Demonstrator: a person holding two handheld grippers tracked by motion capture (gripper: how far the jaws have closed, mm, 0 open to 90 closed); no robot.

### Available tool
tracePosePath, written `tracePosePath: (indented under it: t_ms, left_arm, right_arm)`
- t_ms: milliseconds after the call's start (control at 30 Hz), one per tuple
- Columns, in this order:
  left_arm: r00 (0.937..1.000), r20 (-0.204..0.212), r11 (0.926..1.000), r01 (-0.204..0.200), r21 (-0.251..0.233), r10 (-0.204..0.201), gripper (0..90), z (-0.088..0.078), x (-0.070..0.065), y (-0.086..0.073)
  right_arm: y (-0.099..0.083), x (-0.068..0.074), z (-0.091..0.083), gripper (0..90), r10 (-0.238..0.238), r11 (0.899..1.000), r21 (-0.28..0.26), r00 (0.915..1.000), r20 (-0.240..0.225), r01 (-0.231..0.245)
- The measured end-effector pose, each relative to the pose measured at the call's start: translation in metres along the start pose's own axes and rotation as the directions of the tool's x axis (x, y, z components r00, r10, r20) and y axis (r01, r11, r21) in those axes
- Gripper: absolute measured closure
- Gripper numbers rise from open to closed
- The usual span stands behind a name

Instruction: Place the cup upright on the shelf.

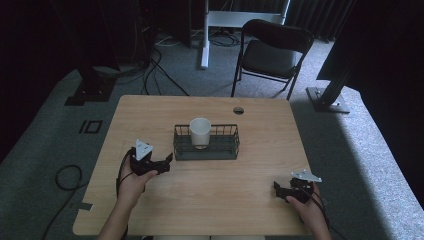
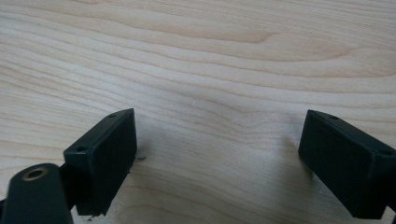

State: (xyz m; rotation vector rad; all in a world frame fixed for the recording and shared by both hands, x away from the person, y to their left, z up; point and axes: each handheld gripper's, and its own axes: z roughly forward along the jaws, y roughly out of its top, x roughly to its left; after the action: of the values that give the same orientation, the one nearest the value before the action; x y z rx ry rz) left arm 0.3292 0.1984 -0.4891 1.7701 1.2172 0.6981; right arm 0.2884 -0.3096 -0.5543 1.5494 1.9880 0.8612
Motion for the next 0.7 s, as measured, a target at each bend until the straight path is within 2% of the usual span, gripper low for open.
tracePosePath:
  t_ms: [267, 333, 400, 567, 700]
  left_arm:
    - [0.9992, -0.025, 0.9992, 0.031, 0.024, -0.030, 3.2, -0.005, 0.011, -0.018]
    - [0.9982, -0.037, 0.9979, 0.048, 0.044, -0.047, 3.2, -0.006, 0.016, -0.026]
    - [0.9981, -0.043, 0.9975, 0.047, 0.052, -0.045, 3.2, -0.006, 0.017, -0.028]
    - [0.9937, -0.088, 0.9938, 0.078, 0.080, -0.071, 3.2, -0.008, 0.025, -0.040]
    - [0.9908, -0.105, 0.9910, 0.095, 0.094, -0.085, 3.2, -0.009, 0.029, -0.046]
  right_arm:
    - [0.000, 0.000, 0.000, 11.0, -0.001, 1.000, 0.000, 1.0000, 0.000, 0.001]
    - [0.000, 0.000, 0.000, 11.0, -0.001, 1.000, 0.000, 1.0000, 0.000, 0.001]
    - [0.000, 0.000, 0.000, 10.9, -0.001, 1.000, 0.000, 1.0000, 0.000, 0.001]
    - [0.000, 0.000, 0.000, 10.9, -0.004, 1.000, -0.001, 1.0000, 0.001, 0.004]
    - [0.000, 0.000, 0.000, 11.0, -0.004, 1.000, -0.001, 1.0000, 0.001, 0.004]
